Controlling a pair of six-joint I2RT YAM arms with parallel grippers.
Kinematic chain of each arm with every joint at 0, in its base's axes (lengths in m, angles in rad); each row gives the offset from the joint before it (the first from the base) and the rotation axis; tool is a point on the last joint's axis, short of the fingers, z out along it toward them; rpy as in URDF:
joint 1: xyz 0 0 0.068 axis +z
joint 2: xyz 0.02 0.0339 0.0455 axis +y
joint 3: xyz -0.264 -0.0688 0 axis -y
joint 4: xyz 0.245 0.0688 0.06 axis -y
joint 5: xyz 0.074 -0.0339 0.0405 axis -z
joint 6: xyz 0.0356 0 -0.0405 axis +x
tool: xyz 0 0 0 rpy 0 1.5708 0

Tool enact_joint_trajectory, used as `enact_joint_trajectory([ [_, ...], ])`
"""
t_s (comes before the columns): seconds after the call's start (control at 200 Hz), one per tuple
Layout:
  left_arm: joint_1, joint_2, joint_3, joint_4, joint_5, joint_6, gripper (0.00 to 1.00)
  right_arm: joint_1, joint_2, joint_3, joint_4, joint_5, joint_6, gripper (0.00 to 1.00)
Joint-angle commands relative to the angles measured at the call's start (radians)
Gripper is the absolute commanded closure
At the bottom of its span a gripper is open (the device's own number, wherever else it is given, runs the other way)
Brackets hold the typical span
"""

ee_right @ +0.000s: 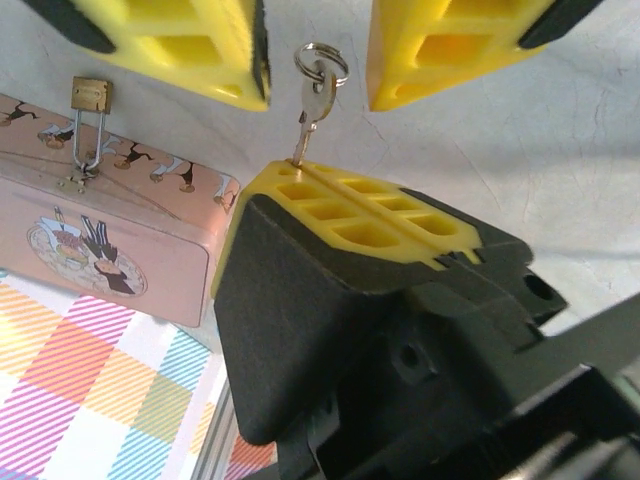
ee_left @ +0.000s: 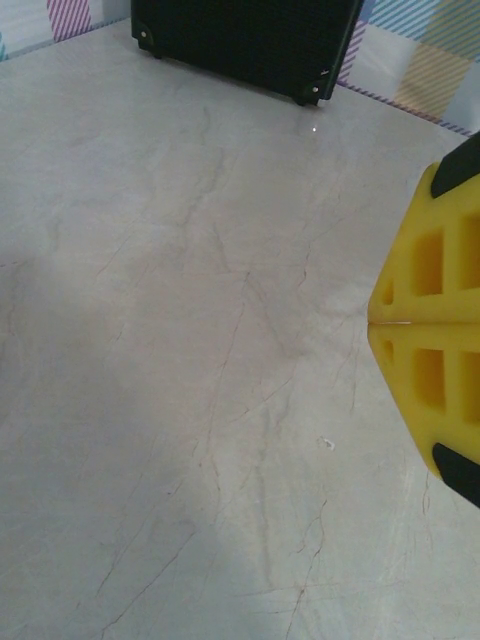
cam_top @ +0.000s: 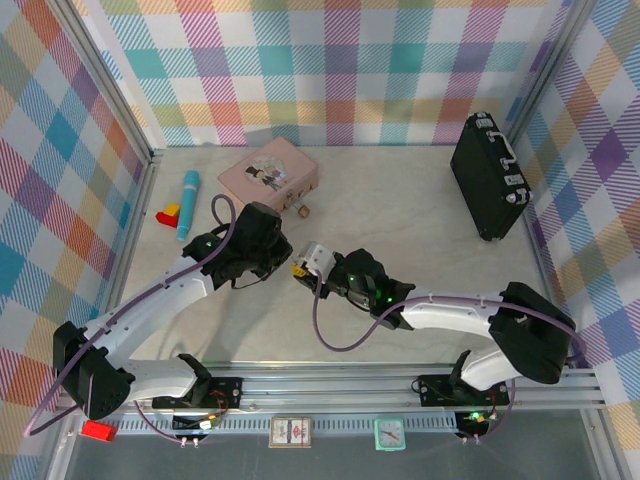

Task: Unlock the padlock with the key

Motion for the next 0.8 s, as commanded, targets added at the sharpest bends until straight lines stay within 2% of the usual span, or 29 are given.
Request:
enact_joint_trajectory([
  [0.0,0.006,-0.029,-0.013,0.012,0.009,-0.015,1.00,0.010,0.014,0.037,0.034,0.029,0.003,0.70],
  [0.22,-0.001,-0.029,-0.014,0.012,0.005,-0.015,1.00,0.010,0.031,0.042,0.034,0.044,0.024,0.76],
  [0.795,-0.008,-0.019,-0.005,0.011,0.003,-0.012,1.00,0.009,0.047,0.053,0.055,0.072,0.044,0.78],
])
